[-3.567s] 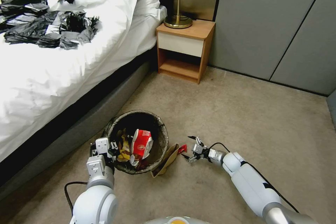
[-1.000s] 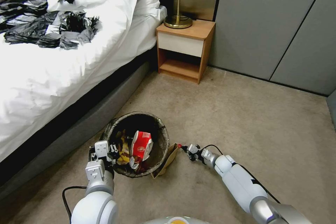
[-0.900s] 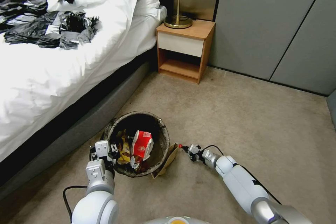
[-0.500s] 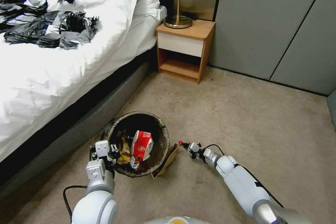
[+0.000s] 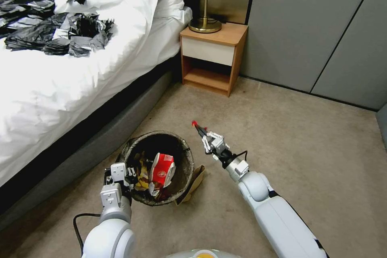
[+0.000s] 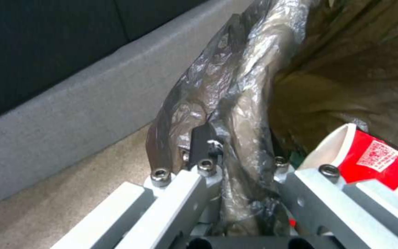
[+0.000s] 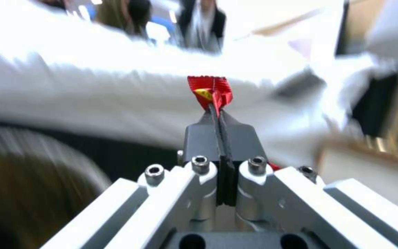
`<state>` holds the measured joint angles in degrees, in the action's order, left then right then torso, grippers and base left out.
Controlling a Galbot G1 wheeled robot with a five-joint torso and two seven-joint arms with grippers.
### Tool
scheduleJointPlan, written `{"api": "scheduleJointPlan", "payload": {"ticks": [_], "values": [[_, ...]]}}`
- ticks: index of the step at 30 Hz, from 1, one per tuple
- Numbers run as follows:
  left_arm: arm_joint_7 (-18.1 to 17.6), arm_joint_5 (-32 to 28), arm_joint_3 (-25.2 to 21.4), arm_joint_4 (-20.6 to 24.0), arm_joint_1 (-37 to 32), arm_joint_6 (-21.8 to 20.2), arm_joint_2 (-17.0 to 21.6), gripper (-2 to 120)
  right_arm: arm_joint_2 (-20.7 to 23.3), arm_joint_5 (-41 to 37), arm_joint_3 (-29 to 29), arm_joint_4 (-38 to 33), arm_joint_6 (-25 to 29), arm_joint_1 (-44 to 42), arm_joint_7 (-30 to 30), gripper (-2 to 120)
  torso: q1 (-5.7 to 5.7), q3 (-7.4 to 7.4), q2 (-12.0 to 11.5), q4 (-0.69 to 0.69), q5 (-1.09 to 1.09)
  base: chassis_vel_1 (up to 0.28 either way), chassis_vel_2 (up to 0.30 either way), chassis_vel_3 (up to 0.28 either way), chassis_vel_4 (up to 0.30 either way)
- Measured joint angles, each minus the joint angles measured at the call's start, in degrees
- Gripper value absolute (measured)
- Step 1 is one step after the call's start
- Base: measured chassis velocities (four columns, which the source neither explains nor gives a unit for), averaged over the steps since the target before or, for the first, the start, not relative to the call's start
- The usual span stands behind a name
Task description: Pick up the trash bin, then pick up the garbage from the floor and place it into the trash bin.
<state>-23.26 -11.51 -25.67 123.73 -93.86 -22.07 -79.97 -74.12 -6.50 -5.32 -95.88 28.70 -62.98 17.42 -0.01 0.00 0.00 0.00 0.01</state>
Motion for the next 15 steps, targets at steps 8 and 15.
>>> {"api": "scheduleJointPlan", "payload": {"ticks": [8, 15], "values": [[0.0, 0.21, 0.19, -0.18, -0.04, 0.0, -0.17, 1, 2.2, -0.03, 5.3, -9.06, -0.43, -4.15, 1.8, 0, 0.0, 0.0, 0.0, 0.0, 0.0, 0.0, 0.0, 0.0, 0.0], [-0.01, 0.42, 0.39, 0.31, -0.22, -0.01, -0.54, 1, 2.05, 1.89, 9.54, -4.78, 0.3, -3.99, 1.95, 0, 0.0, 0.0, 0.0, 0.0, 0.0, 0.0, 0.0, 0.0, 0.0]]}}
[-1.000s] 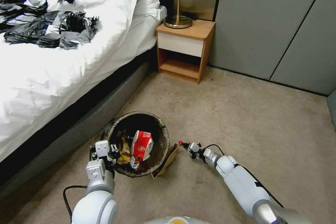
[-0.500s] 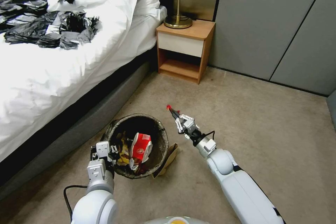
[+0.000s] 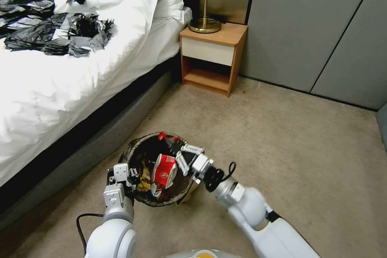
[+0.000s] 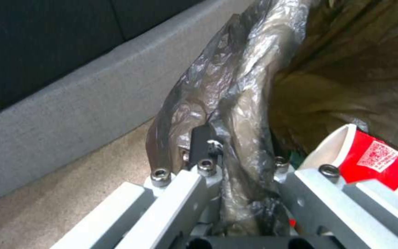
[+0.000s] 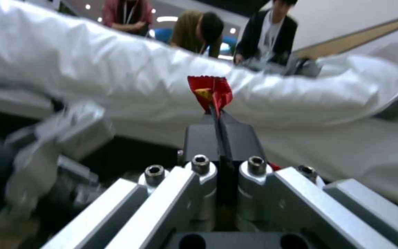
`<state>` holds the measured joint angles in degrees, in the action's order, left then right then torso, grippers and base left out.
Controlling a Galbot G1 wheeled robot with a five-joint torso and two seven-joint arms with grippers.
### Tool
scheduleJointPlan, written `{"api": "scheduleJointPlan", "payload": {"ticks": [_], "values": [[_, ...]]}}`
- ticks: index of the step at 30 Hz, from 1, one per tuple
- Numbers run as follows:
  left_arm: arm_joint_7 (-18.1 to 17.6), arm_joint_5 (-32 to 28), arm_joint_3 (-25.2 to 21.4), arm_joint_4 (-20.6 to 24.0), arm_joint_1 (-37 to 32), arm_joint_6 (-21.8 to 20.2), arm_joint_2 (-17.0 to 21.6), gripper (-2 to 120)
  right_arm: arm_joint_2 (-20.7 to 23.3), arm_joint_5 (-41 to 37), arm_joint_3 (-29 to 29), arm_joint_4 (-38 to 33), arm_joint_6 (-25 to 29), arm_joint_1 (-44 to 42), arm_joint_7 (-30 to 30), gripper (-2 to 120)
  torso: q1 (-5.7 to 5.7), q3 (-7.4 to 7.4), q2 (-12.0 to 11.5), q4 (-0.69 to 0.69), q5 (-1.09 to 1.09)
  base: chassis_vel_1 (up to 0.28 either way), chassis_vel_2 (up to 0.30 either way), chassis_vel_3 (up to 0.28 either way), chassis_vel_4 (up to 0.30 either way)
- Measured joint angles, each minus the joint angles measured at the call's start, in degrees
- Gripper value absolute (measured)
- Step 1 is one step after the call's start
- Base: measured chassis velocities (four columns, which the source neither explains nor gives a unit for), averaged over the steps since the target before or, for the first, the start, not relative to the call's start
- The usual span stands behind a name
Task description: Pick up the trash bin, then pick up the garbage from the floor and place it into the trash bin.
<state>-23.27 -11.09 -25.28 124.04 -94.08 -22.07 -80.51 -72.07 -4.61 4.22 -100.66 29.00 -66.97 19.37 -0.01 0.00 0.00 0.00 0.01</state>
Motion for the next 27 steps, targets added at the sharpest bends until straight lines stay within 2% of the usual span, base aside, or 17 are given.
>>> {"api": "scheduleJointPlan", "payload": {"ticks": [2, 5, 9, 14, 18, 19, 22, 23, 27], "values": [[0.0, 0.01, 0.02, 0.07, -0.01, 0.0, -0.09, 1, -0.4, 0.49, 0.76, 1.71, 0.33, 0.39, -0.01, 0, 0.0, 0.0, 0.0, 0.0, 0.0, 0.0, 0.0, 0.0, 0.0], [-0.01, 0.11, 0.11, 0.5, -0.26, 0.0, -0.32, 1, -2.33, 1.93, 2.99, 9.19, 0.94, 2.14, -0.63, 0, 0.0, 0.0, 0.0, 0.01, -0.01, 0.0, 0.0, 0.0, 0.0], [-0.01, 0.11, 0.13, 0.98, -0.41, 0.0, -0.32, 1, -3.36, 2.27, 3.09, 13.18, 1.27, 3.13, -1.16, 0, 0.0, 0.0, 0.0, 0.0, -0.01, 0.0, 0.0, 0.0, 0.0], [-0.01, 0.1, 0.13, 1.11, -0.49, 0.0, -0.32, 1, -3.7, 2.34, 2.87, 14.49, 1.33, 3.34, -1.2, 0, 0.01, 0.0, 0.0, 0.01, -0.01, 0.0, 0.0, 0.0, 0.0], [-0.01, 0.06, 0.16, 1.13, -0.47, 0.0, -0.32, 1, -3.82, 2.54, 2.89, 15.03, 1.45, 3.23, -1.72, 22, 0.0, 0.0, 0.0, 0.0, 0.0, 0.0, 0.0, 0.0, 0.0], [-0.01, 0.06, 0.16, 1.13, -0.47, 0.0, -0.32, 1, -3.82, 2.54, 2.89, 15.03, 1.45, 3.23, -1.72, 22, 0.0, 0.0, 0.0, 0.0, 0.0, 0.0, 0.0, 0.0, 0.0], [-0.01, 0.04, 0.29, 1.04, -0.17, 0.0, -0.39, 1, -3.77, 2.6, 2.9, 14.95, 1.46, 2.96, -1.8, 37, 0.0, 0.0, 0.0, 0.0, -0.01, 0.0, 0.0, 0.0, 0.0], [-0.01, 0.04, 0.29, 1.04, -0.17, 0.0, -0.39, 1, -3.77, 2.6, 2.9, 14.95, 1.46, 2.96, -1.8, 37, 0.0, 0.0, 0.0, 0.0, -0.01, 0.0, 0.0, 0.0, 0.0], [-0.02, 0.08, 0.37, 0.7, -0.04, 0.0, -0.58, 1, -3.44, 2.6, 2.89, 14.23, 1.46, 2.76, -1.8, 52, 0.01, 0.0, 0.0, 0.0, -0.01, 0.0, 0.0, 0.0, 0.0]]}}
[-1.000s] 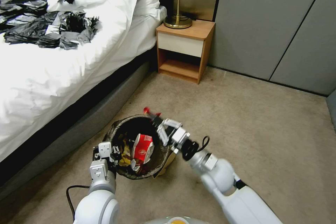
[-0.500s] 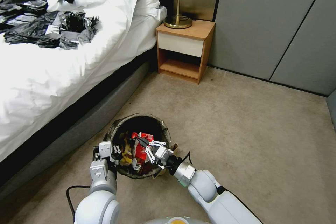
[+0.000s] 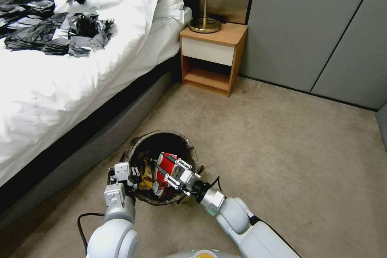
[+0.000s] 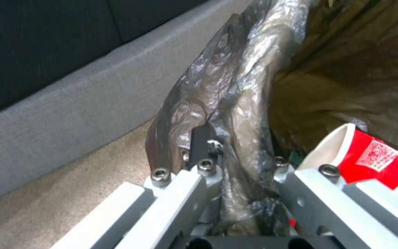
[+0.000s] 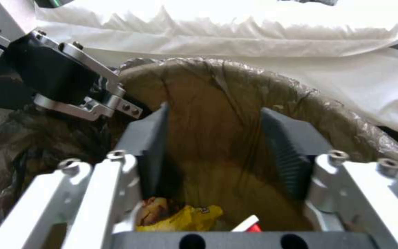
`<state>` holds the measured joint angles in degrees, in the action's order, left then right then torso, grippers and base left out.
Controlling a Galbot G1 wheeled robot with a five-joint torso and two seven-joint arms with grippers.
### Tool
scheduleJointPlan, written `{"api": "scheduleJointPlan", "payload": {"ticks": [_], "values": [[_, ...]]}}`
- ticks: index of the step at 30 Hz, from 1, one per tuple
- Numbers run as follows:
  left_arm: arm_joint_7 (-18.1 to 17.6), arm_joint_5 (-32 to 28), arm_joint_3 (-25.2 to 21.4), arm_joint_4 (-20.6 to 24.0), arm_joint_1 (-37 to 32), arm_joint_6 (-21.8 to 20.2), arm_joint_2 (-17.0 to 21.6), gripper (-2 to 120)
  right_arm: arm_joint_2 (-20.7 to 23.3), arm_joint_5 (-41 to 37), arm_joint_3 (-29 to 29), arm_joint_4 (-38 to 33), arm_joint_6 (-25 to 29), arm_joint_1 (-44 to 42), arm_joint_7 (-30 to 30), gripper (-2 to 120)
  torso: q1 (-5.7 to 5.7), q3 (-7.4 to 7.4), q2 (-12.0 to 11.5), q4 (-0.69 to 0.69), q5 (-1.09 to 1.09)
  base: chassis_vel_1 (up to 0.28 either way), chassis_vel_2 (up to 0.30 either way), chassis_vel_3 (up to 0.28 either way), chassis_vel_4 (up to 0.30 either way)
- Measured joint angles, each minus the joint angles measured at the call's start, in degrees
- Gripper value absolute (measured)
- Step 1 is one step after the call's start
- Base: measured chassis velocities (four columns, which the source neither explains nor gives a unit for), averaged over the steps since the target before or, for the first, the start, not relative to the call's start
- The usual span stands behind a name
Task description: Pick up the trash bin, then pick up the garbage from the floor and place it into the trash bin.
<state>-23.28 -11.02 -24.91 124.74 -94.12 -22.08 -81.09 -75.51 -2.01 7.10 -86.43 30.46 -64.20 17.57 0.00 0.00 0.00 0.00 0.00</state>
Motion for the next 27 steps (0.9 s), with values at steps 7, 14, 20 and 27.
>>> {"api": "scheduleJointPlan", "payload": {"ticks": [7, 14, 20, 27], "values": [[0.0, 0.1, 0.13, -0.27, 0.15, 0.0, -0.3, 1, 0.02, -0.03, 0.05, -0.23, 0.02, 0.0, 0.05, 77, 0.0, 0.0, 0.0, 0.0, 0.0, 0.0, 0.0, 0.0, 0.0], [0.0, 0.16, 0.2, -0.36, 0.23, 0.0, -0.2, 1, 0.47, -0.12, -0.12, -3.39, 0.04, -0.63, -0.44, 99, 0.0, 0.0, 0.0, 0.0, 0.0, 0.0, 0.0, 0.0, 0.0], [0.03, 0.14, -0.1, -0.95, 0.29, 0.05, 0.02, 1, 1.17, -0.01, -1.97, -15.0, -2.01, -2.83, -4.24, 100, 0.0, 0.0, 0.0, 0.0, 0.0, 0.0, 0.0, 0.0, 0.0], [0.03, -0.84, -1.63, -1.06, 0.59, 0.07, 1.17, 1, 1.65, 0.96, -8.19, -29.09, -6.82, -10.36, -13.41, 100, 0.0, 0.0, 0.0, -0.01, 0.0, 0.0, 0.0, 0.0, 0.0]]}}
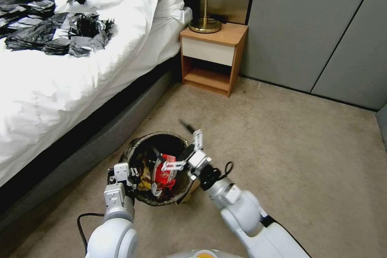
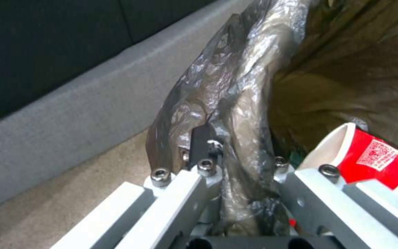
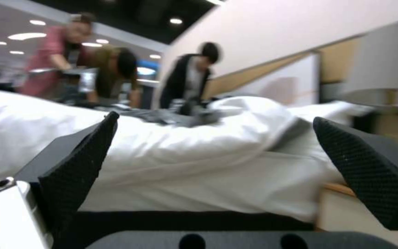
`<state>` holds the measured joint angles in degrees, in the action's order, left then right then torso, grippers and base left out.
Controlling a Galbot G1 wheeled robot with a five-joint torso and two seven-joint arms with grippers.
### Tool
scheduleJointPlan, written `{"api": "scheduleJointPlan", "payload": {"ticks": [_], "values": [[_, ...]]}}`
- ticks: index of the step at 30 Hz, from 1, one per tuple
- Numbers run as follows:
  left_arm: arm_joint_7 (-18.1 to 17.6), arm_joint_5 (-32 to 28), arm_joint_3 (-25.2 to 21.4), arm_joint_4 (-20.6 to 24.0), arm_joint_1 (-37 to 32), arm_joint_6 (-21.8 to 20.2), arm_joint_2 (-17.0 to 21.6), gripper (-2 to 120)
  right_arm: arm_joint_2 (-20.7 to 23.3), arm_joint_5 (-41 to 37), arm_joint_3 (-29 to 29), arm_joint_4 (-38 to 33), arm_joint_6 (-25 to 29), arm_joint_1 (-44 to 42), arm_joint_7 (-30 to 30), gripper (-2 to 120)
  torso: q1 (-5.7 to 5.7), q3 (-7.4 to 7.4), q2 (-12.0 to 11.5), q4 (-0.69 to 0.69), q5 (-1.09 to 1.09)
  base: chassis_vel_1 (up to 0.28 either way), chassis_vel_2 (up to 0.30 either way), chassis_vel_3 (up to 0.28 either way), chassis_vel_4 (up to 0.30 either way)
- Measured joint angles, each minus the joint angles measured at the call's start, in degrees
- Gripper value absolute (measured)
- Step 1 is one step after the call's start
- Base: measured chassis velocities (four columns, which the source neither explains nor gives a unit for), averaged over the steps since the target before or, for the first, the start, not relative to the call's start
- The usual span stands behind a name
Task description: Pick up the trash bin, then pick up the garbage from the floor and place it into the trash bin.
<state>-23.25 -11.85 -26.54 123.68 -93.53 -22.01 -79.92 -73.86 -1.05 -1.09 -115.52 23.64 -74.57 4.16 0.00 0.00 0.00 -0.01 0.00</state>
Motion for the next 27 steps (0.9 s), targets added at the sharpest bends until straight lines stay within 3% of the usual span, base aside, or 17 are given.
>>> {"api": "scheduleJointPlan", "payload": {"ticks": [2, 9, 16, 27], "values": [[0.0, -0.44, -0.66, 0.1, 0.01, 0.0, 0.46, 1, 0.05, 0.91, -3.45, -3.44, -1.1, -4.43, -3.45, 100, 0.0, 0.0, 0.0, 0.0, 0.0, 0.0, 0.0, 0.0, 0.0], [0.0, -1.16, -1.65, 0.12, 0.47, -0.01, 0.88, 1, -0.37, 2.02, -9.21, -6.39, -0.31, -13.48, -7.39, 100, 0.01, 0.0, 0.0, 0.0, 0.0, 0.0, 0.0, 0.0, 0.0], [-0.18, -1.99, -2.24, 0.65, 1.1, -0.34, 1.18, 1, -1.28, 4.26, -10.77, -2.47, 5.18, -20.14, -8.36, 100, 0.01, 0.0, 0.0, 0.0, 0.0, 0.0, 0.0, 0.0, 0.0], [-0.27, -2.12, -2.56, 1.75, 0.55, -0.37, 1.06, 1, -1.74, 4.88, -10.39, 0.23, 5.72, -19.62, -8.49, 100, 0.0, 0.0, 0.0, 0.01, 0.0, 0.0, 0.0, 0.0, 0.0]]}}
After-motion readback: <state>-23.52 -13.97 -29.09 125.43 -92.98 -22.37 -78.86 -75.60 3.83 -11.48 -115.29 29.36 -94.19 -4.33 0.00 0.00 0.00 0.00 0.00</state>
